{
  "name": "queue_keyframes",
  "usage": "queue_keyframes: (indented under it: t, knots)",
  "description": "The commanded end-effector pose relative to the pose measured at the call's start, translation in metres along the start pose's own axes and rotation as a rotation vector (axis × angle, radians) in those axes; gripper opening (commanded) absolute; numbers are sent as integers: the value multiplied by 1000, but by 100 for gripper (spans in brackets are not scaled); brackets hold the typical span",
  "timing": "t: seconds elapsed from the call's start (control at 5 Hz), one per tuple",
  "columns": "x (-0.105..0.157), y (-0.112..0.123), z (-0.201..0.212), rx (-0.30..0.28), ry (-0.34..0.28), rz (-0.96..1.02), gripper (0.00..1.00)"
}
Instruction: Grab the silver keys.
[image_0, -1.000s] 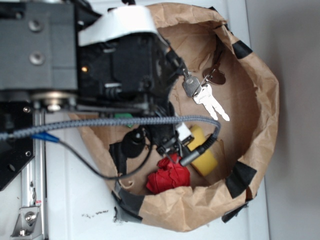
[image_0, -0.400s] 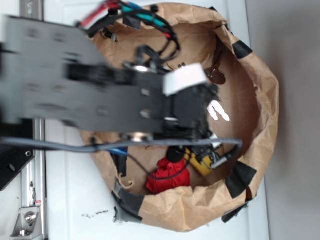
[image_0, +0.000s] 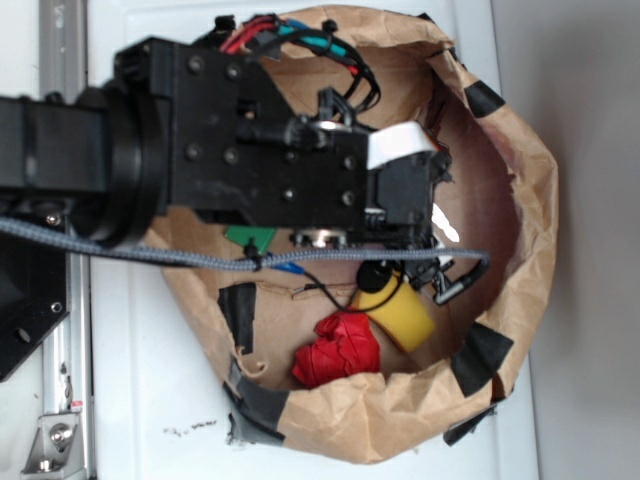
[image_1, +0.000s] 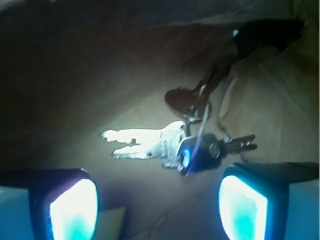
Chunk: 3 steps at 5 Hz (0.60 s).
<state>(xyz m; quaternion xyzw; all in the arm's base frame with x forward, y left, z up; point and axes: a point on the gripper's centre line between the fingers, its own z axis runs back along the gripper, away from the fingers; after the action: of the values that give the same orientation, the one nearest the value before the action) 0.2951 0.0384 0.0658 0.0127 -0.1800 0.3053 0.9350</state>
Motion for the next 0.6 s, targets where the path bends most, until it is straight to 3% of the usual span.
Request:
queue_keyframes:
  t: [0.0, 0.4]
  knots:
    - [16, 28, 15, 28, -157, 96, 100]
    - [25, 27, 0, 62, -148, 124, 100]
